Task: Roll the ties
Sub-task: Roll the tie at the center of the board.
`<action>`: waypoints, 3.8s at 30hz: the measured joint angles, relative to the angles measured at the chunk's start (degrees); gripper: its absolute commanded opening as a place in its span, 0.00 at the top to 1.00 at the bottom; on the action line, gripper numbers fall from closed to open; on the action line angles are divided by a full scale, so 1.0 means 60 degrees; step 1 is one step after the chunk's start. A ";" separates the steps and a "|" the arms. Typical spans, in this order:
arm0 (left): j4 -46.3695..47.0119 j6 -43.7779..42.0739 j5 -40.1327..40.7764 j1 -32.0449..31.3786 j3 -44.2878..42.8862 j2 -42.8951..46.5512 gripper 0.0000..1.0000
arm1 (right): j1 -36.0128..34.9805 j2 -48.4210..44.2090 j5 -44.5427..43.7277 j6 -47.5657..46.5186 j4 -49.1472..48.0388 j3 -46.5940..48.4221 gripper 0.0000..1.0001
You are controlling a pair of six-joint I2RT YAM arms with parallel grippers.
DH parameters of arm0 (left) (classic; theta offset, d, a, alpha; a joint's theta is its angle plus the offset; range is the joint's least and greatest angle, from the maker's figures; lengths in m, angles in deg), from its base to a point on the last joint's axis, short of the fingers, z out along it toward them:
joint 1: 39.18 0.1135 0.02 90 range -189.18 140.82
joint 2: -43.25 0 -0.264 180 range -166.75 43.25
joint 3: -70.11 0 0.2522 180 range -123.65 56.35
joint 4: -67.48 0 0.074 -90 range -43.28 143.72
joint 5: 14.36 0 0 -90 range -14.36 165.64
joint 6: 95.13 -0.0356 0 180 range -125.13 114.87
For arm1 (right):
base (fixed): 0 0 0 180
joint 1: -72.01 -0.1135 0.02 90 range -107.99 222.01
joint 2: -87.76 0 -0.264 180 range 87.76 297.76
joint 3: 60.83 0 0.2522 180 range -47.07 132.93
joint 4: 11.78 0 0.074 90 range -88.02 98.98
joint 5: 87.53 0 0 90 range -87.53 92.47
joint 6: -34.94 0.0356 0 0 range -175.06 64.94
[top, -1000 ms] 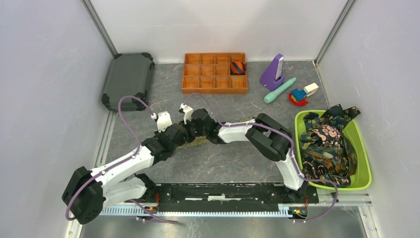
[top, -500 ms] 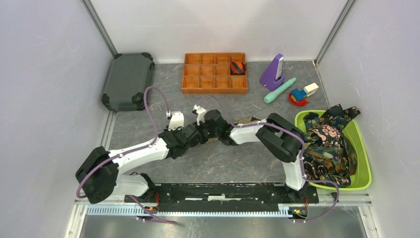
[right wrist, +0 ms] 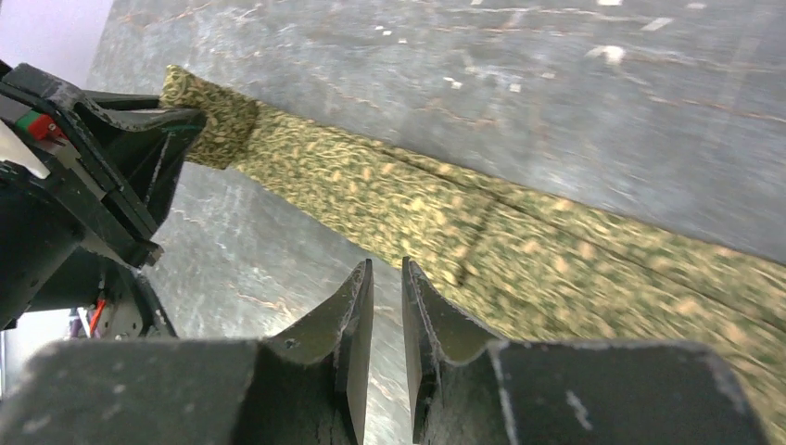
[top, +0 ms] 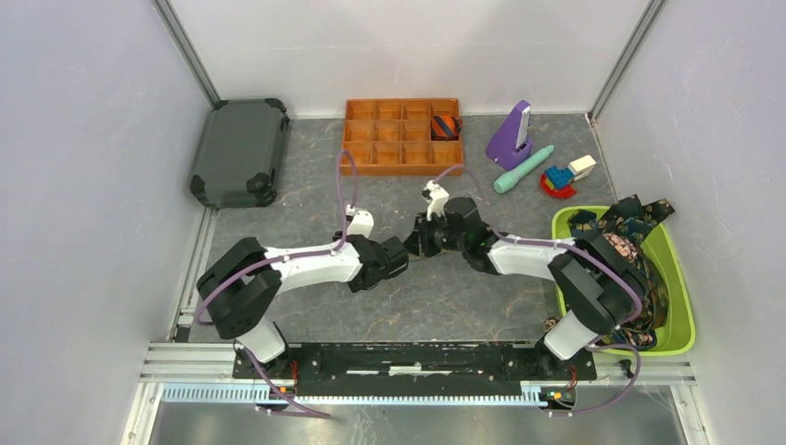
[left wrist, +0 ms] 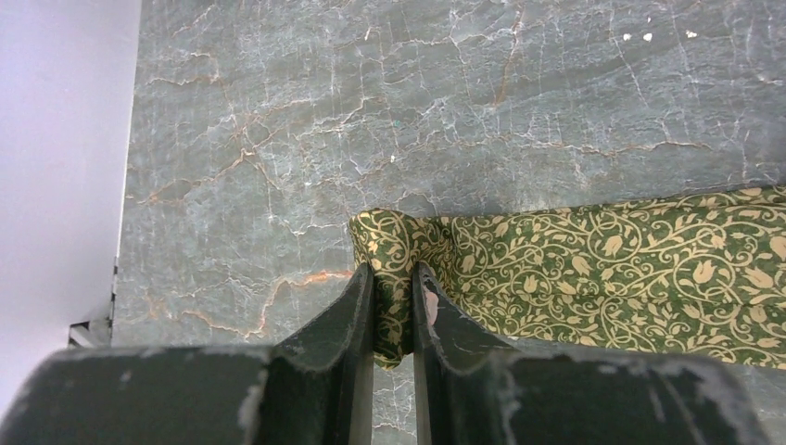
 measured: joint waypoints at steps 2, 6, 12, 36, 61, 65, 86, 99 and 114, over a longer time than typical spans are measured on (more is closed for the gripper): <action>-0.0219 0.0051 0.0069 -0.0051 -0.0193 -0.0321 0.98 | 0.0284 -0.0423 -0.0062 -0.0055 0.0073 -0.0339 0.76; -0.0543 0.0135 0.0106 -0.0153 -0.0535 -0.0863 0.98 | 0.0590 -0.1086 -0.0117 -0.0127 0.0186 -0.0809 0.76; -0.0743 0.0200 0.0098 -0.0288 -0.0710 -0.1504 0.98 | 0.0586 -0.1687 -0.0087 -0.0171 0.0226 -0.1177 0.76; -0.0441 -0.0838 -0.0579 -0.0514 -0.1650 -0.2954 0.66 | 0.0801 -0.2339 -0.0124 -0.0339 0.0495 -0.1541 0.75; 0.0503 -0.1373 -0.1923 -0.0525 -0.1610 -0.1246 0.26 | 0.0783 -0.2018 -0.0135 -0.0477 0.0856 -0.0769 0.70; 0.0499 -0.1370 -0.1985 -0.0525 -0.1581 -0.0492 0.20 | 0.0550 -0.1690 -0.0193 -0.0484 0.0878 -0.0463 0.67; 0.2670 -0.1158 -0.5009 0.2878 0.3850 0.7428 0.20 | -0.1985 0.1526 -0.0903 -0.0117 0.1300 0.2677 0.52; 0.3785 -0.1166 -0.6900 0.4605 0.4943 0.7996 0.22 | -0.2259 0.2994 -0.1082 0.0208 0.1468 0.3734 0.68; 0.4976 -0.1180 -0.7482 0.4994 0.5708 0.8225 0.26 | -0.2226 0.3504 -0.1126 0.0182 0.1366 0.3847 0.72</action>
